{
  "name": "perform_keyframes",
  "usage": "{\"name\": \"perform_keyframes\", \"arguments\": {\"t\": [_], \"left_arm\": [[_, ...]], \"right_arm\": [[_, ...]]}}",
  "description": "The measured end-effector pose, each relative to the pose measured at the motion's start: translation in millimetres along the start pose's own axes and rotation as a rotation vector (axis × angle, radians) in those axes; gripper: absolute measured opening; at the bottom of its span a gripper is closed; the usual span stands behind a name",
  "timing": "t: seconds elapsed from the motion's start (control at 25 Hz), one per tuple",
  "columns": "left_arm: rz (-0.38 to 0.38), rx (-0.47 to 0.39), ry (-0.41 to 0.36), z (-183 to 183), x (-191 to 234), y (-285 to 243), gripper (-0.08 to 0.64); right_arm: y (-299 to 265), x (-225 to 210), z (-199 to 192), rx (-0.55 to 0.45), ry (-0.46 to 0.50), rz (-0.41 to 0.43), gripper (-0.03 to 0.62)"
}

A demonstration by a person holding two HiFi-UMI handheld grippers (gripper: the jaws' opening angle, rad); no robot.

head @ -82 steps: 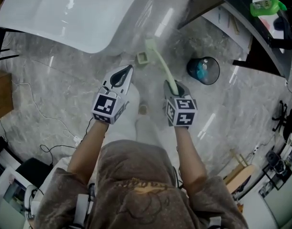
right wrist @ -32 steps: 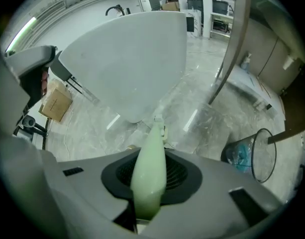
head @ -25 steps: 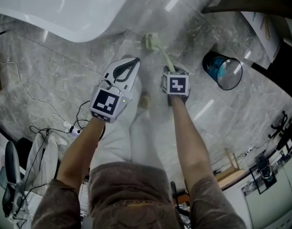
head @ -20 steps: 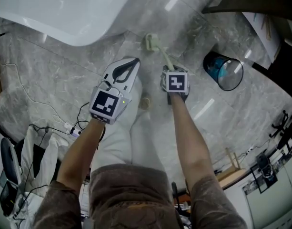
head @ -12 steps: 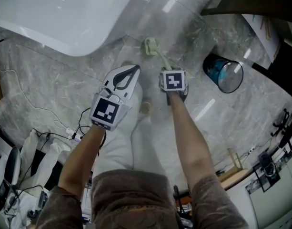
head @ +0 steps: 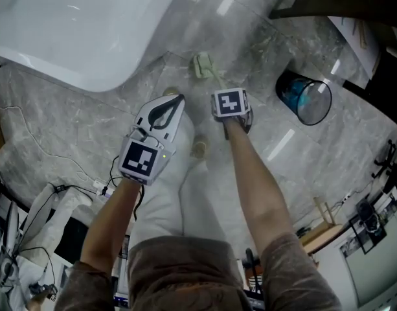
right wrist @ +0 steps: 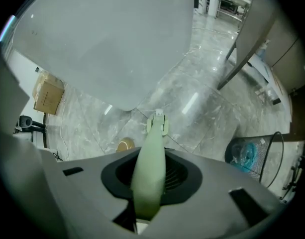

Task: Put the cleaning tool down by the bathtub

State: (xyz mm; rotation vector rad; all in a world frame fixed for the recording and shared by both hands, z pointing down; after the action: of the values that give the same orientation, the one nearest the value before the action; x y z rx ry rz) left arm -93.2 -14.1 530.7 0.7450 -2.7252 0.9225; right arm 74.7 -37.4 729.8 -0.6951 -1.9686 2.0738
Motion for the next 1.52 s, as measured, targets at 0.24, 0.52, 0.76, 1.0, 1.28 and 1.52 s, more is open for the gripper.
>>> {"name": "perform_keyframes", "arguments": {"t": [0.24, 0.52, 0.76, 1.0, 1.28, 1.52], "left_arm": [[-0.004, 0.006, 0.01, 4, 3, -5, 0.006], [-0.018, 0.005, 0.011, 2, -2, -6, 0.006], [-0.025, -0.001, 0.003, 5, -10, -6, 0.006], [-0.027, -0.014, -0.008, 17, -17, 2, 0.006], [-0.018, -0.036, -0.006, 50, -36, 21, 0.006], [-0.026, -0.036, -0.009, 77, -62, 50, 0.006]], "right_arm": [[-1, -4, 9, -0.016, 0.014, -0.024, 0.084], [1, -3, 7, -0.045, -0.001, -0.013, 0.123], [13, -6, 8, -0.07, -0.008, -0.007, 0.141], [36, -6, 3, -0.084, -0.023, -0.02, 0.141], [84, 7, -10, -0.124, -0.04, 0.02, 0.141], [148, 16, -17, -0.225, 0.002, -0.006, 0.008]]}}
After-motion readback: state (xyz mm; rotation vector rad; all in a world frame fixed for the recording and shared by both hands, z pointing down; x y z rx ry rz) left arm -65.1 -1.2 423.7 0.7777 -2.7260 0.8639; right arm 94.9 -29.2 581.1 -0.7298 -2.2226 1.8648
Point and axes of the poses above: the fingertips, and each gripper's own axes: y backward along the fingers, x to its left, z out of its top, the point moved 6 cm from there along y, backward along the fingers, and after that the axes turned 1 degree about -x, right-handed, at the moved point
